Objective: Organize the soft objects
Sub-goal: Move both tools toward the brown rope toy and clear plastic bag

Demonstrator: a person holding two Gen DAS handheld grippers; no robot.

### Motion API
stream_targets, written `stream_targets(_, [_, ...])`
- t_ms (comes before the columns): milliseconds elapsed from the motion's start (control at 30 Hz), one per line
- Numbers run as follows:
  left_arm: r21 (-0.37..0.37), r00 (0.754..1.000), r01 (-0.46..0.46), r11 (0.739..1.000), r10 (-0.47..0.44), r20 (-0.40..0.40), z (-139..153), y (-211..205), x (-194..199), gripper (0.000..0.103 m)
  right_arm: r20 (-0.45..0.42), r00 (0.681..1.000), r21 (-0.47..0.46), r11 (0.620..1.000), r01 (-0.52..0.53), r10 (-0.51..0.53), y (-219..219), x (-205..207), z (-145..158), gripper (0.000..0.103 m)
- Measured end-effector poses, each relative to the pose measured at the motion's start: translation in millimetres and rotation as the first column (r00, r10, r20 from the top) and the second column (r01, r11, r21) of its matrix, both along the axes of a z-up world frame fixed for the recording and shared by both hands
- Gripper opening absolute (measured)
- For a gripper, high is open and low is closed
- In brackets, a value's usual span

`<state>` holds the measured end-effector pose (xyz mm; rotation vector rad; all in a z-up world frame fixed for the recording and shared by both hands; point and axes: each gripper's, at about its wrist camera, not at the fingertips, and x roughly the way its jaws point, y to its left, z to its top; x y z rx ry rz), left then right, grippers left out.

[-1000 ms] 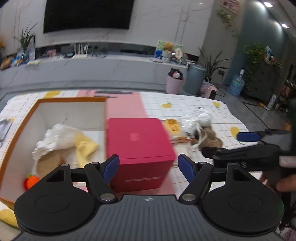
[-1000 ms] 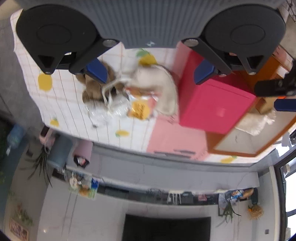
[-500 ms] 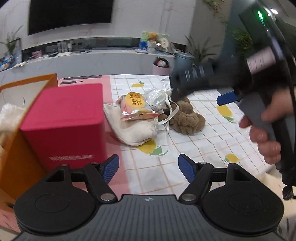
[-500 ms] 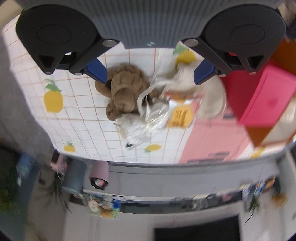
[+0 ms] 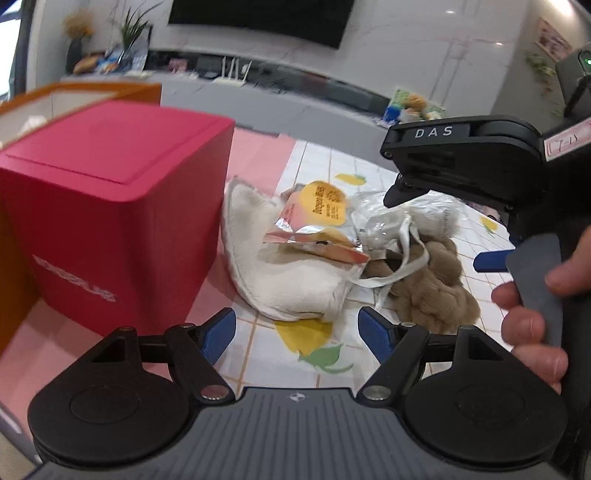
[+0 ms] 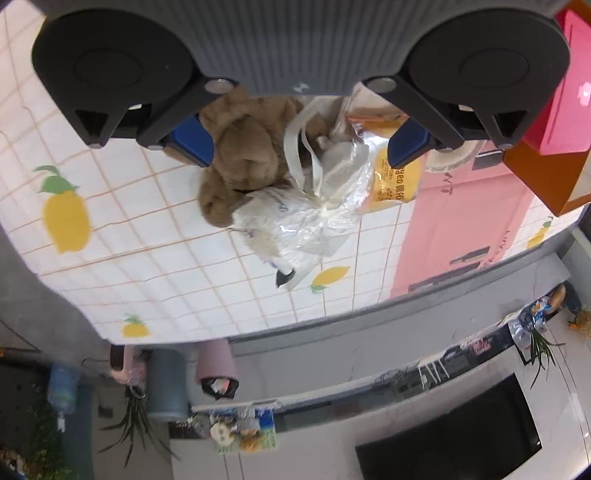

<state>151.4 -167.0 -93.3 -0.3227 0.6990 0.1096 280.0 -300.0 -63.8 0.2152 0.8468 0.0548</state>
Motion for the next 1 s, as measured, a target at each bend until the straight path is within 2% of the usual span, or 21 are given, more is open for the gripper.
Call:
stream_targets(133, [-0.091, 0.996, -0.075, 0.993, 0.071, -0.050, -5.2, 6.1, 17.0, 0.088, -0.010, 1.000, 0.006, 1.000, -0.002, 0.002, 5.4, 20.7, -7.1, 0.099])
stream_targets(200, [-0.134, 0.995, -0.081, 0.988, 0.073, -0.068, -8.2, 8.4, 25.2, 0.088, -0.015, 1.000, 0.018, 1.000, 0.020, -0.020, 3.2, 30.6, -10.5, 0.099])
stream_targets(333, [-0.121, 0.995, -0.081, 0.989, 0.074, -0.063, -9.9, 7.8, 35.7, 0.091, -0.038, 0.995, 0.073, 0.993, 0.094, -0.091, -10.7, 48.5, -20.4, 0.099])
stream_targets(400, [-0.136, 0.996, -0.078, 0.988, 0.072, -0.050, -11.0, 10.5, 36.2, 0.092, -0.061, 0.995, 0.105, 0.991, 0.083, -0.076, -16.3, 57.1, -28.8, 0.099])
stream_targets(467, [-0.148, 0.998, -0.062, 0.987, 0.058, -0.035, -12.6, 13.1, 34.4, 0.092, -0.034, 0.997, 0.094, 0.993, 0.073, -0.070, -17.9, 58.6, -31.5, 0.096])
stream_targets(500, [-0.154, 0.998, -0.056, 0.986, 0.053, -0.024, -14.1, 14.4, 32.3, 0.091, -0.017, 0.998, 0.087, 0.994, 0.066, -0.065, -18.5, 58.0, -31.8, 0.091])
stream_targets(533, [-0.162, 0.998, -0.058, 0.985, 0.057, -0.012, -15.5, 15.8, 29.3, 0.087, -0.001, 0.998, 0.072, 0.995, 0.066, -0.066, -19.1, 57.0, -31.8, 0.080])
stream_targets(600, [-0.164, 0.998, -0.063, 0.985, 0.064, 0.003, -16.9, 17.6, 23.7, 0.083, 0.018, 0.998, 0.054, 0.997, 0.058, -0.059, -21.5, 54.4, -30.5, 0.070])
stream_targets(733, [-0.152, 0.998, -0.056, 0.987, 0.058, 0.010, -17.3, 19.1, 17.3, 0.077, 0.038, 0.997, 0.097, 0.994, 0.058, -0.062, -32.2, 47.9, -22.7, 0.047])
stream_targets(800, [-0.154, 0.998, -0.053, 0.987, 0.056, 0.011, -16.6, 19.9, 14.8, 0.070, 0.029, 0.998, 0.104, 0.993, 0.059, -0.063, -37.3, 44.7, -17.3, 0.042])
stream_targets(833, [-0.155, 0.999, -0.048, 0.987, 0.050, 0.012, -16.0, 21.5, 15.7, 0.061, 0.016, 0.998, 0.103, 0.993, 0.055, -0.057, -39.7, 42.8, -15.0, 0.040])
stream_targets(900, [-0.161, 0.999, -0.030, 0.986, 0.032, 0.010, -15.7, 23.6, 16.8, 0.054, -0.008, 0.999, 0.086, 0.995, 0.044, -0.043, -42.0, 36.9, -11.4, 0.039])
stream_targets(967, [-0.185, 1.000, -0.016, 0.983, 0.017, 0.001, -16.6, 26.6, 20.0, 0.034, -0.036, 0.999, 0.038, 0.999, 0.035, -0.034, -43.4, 29.4, -11.1, 0.038])
stream_targets(1000, [-0.205, 1.000, 0.000, 0.979, -0.003, -0.011, -17.9, 29.4, 21.1, 0.016, -0.048, 0.999, 0.001, 1.000, 0.024, -0.024, -43.2, 25.8, -11.8, 0.038])
